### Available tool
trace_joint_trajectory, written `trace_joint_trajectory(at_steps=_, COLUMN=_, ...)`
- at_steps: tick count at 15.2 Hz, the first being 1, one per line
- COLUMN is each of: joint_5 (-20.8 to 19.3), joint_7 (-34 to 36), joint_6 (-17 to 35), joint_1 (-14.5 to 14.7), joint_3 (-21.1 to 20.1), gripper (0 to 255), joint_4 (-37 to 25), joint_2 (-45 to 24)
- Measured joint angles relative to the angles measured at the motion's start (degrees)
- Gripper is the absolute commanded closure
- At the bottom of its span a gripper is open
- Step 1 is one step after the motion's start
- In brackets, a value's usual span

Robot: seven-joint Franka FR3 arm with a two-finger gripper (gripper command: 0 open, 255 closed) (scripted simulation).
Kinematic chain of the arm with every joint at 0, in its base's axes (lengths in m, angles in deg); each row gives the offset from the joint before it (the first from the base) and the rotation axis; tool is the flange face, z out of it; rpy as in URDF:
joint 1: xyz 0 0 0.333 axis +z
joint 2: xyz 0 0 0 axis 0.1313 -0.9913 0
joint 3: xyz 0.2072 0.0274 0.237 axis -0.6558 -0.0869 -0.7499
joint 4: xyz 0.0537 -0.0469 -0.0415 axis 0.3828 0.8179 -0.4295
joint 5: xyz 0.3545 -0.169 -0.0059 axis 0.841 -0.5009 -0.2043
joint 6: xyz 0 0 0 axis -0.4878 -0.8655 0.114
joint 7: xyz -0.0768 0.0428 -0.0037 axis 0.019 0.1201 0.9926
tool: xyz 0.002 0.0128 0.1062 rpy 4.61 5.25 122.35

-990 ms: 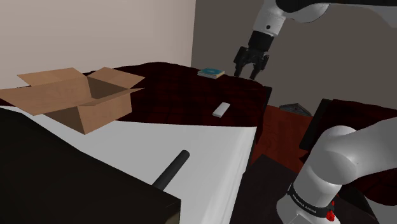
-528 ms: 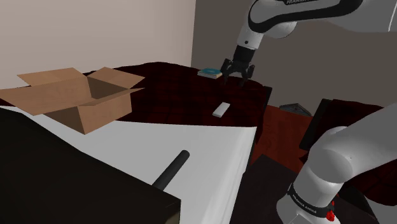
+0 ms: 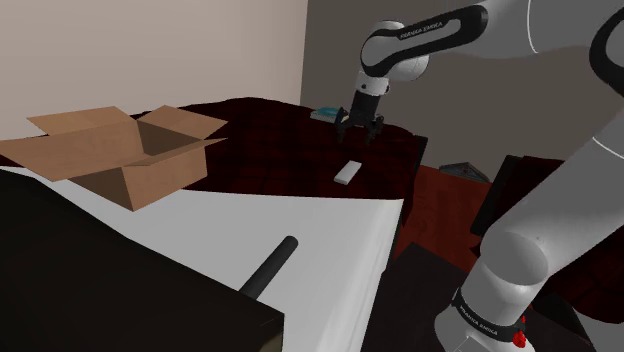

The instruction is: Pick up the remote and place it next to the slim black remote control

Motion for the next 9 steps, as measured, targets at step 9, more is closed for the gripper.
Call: trace_joint_trajectory(at_steps=9, joint_5=-1.2, joint_7=8.2, joint_6=6.6, joint_1=-3.0, joint_3=2.0, gripper=0, joint_4=-7.1, joint_2=-16.0)
